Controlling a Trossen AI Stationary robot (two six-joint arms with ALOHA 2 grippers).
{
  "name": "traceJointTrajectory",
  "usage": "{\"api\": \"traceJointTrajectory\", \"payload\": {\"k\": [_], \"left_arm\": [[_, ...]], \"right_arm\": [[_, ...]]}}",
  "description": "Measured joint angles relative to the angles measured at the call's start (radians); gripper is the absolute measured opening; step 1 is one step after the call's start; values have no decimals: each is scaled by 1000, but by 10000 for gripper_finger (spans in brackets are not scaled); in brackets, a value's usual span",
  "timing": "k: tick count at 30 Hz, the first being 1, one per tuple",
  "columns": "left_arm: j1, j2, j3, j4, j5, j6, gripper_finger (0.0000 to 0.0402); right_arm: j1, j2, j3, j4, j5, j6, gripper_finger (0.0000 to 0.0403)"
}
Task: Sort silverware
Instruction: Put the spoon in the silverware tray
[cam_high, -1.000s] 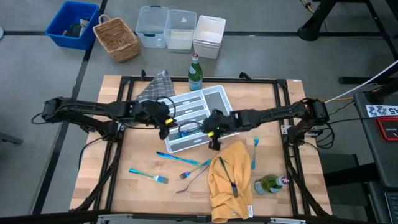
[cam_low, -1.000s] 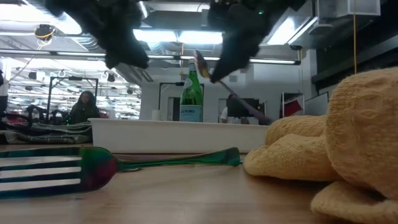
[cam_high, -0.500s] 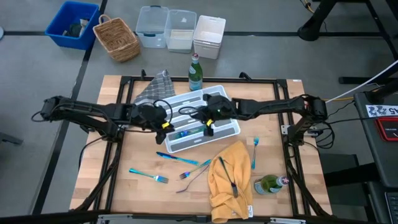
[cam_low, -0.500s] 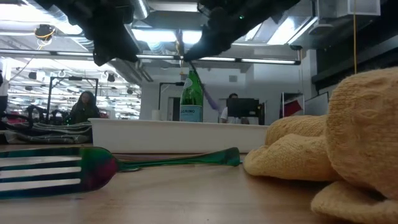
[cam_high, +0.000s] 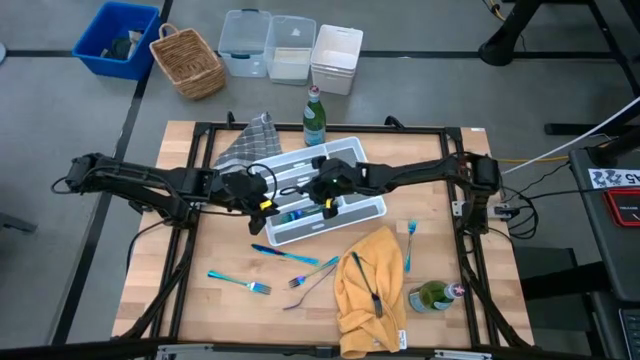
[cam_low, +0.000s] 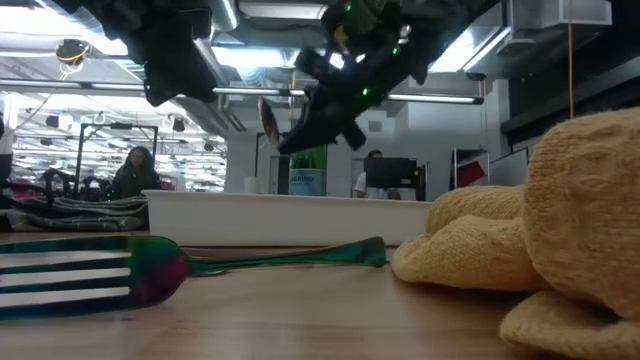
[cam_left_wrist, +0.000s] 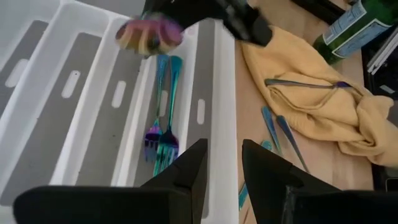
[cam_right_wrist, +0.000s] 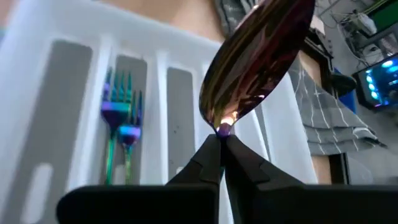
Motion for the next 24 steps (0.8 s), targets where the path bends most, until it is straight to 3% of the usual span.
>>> {"api": "traceJointTrajectory", "payload": {"k": [13,24], "left_arm": [[-15,0,0,-23,4,-12,90],[-143,0,0,-23,8,-46,90]], "right_arm": [[-12,75,2,17,7,-9,25],[-11,75,2,14,17,-9,25]]}}
